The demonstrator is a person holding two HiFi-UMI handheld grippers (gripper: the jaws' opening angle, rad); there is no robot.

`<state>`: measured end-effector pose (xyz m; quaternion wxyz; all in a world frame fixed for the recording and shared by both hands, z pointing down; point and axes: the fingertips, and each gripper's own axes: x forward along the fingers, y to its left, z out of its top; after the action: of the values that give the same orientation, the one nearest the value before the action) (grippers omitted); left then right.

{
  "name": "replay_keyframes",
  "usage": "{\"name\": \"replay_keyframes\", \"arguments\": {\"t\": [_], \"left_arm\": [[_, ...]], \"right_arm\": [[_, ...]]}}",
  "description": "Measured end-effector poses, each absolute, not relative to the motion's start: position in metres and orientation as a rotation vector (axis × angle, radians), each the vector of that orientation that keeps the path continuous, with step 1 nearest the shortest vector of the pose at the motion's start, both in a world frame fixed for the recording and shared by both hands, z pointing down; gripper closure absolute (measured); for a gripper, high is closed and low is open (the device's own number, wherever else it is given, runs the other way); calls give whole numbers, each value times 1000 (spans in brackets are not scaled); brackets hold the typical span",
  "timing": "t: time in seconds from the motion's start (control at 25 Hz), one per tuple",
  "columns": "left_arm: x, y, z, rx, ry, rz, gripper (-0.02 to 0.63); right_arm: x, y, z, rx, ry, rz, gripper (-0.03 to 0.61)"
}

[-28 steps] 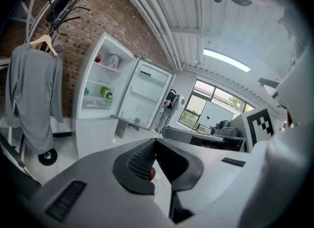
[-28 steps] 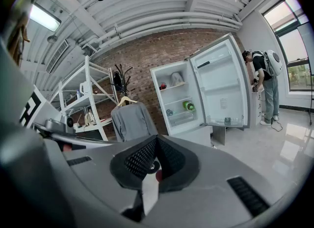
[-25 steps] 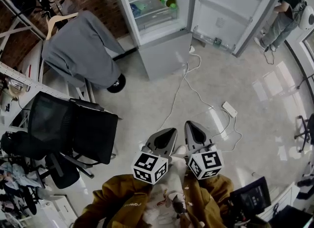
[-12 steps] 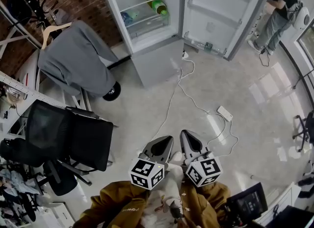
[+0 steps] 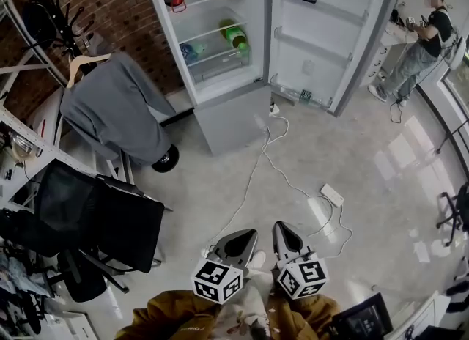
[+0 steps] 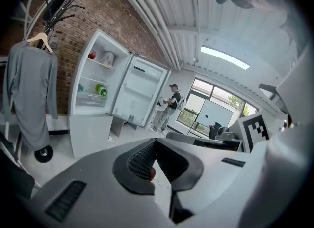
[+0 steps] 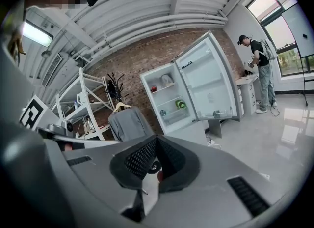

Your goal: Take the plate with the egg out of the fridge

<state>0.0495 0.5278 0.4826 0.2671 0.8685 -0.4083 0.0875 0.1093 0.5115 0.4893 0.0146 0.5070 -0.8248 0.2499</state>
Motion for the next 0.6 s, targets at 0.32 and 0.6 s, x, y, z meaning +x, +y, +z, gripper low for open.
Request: {"name": "replay_keyframes", "arguments": {"t": [0.32,0.6], "left_arm": [[68,526,488,2351,-1057,292,606],[70,496,497,2355,-1023,303,606]], "right_arm": [[124,512,494,1595,-2556,851,571],[133,484,503,1640,-2514,861,571]]}}
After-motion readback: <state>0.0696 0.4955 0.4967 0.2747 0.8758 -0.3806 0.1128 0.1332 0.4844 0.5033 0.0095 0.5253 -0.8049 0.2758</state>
